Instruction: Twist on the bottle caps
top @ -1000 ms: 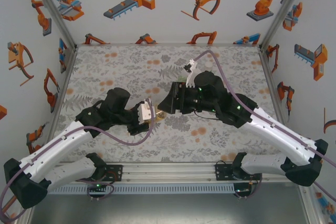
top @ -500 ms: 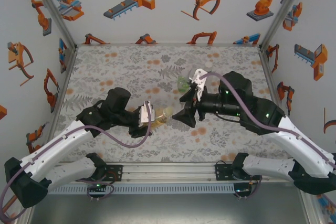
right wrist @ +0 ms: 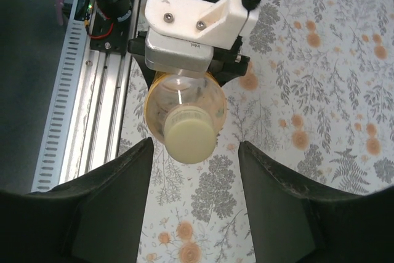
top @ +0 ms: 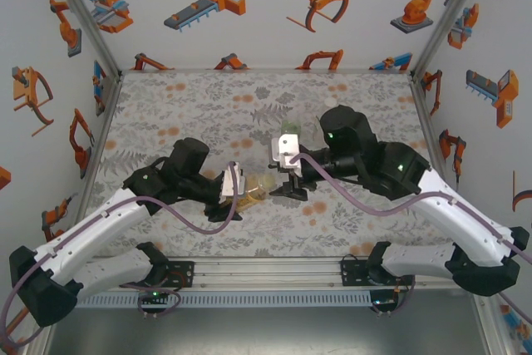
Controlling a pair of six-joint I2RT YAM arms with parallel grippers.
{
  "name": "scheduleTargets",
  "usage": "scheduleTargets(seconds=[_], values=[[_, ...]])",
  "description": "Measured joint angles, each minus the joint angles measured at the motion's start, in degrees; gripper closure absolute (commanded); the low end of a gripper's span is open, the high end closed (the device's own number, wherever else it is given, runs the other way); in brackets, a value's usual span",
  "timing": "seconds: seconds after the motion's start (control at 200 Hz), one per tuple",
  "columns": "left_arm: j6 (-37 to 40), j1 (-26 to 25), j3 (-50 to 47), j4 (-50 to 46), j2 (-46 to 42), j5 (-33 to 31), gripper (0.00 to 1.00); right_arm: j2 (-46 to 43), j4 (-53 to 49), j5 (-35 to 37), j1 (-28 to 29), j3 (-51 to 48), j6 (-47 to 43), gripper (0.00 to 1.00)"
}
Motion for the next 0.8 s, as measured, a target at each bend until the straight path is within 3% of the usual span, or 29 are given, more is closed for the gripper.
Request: scheduleTargets(seconds=[0.305,0.536,0.801], values=[[0.02,-0.04,0.26,-0.44,0.15,0.33,1.0,1.27,-0.98,-2.14,0.0,1.18,-1.11,0.63],[0.37,-0.07,0.26,-0.63,0.33,0.35,1.0,1.27,-1.4,-2.29,0.0,1.18,-0.37,0.82],[-0.02,-0.09,0.26,-0.9,-0.74,-5.84,1.0,0.68,3.37,2.29,-0.13,-2.03,14.78,0.98]])
